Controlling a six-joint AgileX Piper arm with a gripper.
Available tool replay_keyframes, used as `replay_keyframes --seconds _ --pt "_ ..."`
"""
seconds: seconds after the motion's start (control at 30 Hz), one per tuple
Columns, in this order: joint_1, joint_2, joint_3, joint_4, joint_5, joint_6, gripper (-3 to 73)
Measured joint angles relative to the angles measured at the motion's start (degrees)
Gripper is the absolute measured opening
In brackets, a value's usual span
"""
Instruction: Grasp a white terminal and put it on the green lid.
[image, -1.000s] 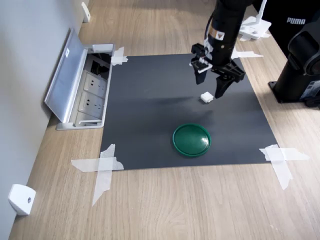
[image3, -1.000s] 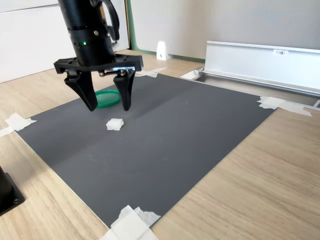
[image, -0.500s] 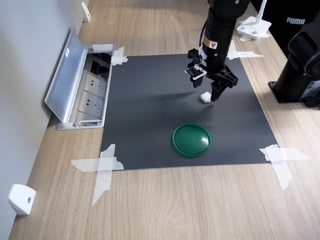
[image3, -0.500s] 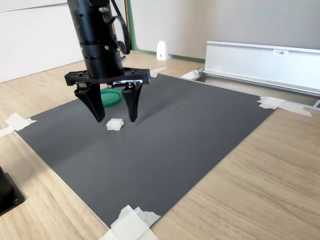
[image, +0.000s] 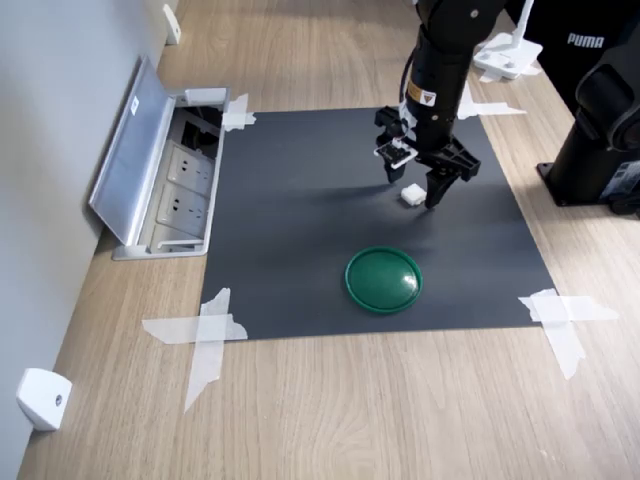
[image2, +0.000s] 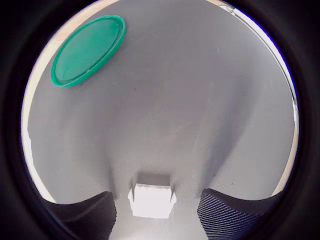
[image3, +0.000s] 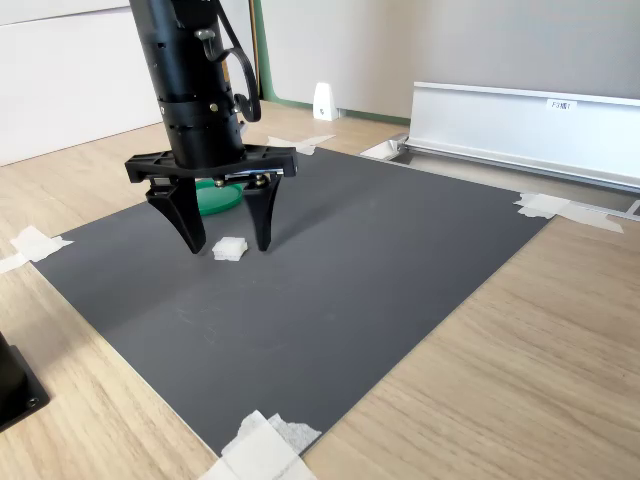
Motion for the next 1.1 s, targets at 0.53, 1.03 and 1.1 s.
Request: replay_keyframes --seconds 0.53,1.03,1.1 --pt "0.0 2.4 0.0 -0.53 -1.19 -1.58 50.0" --pt "0.28 -1.11 -7.58 2.78 7.31 -2.68 33.3" --pt "1.34 -1.95 -11.14 3.29 9.61 -2.7 33.3"
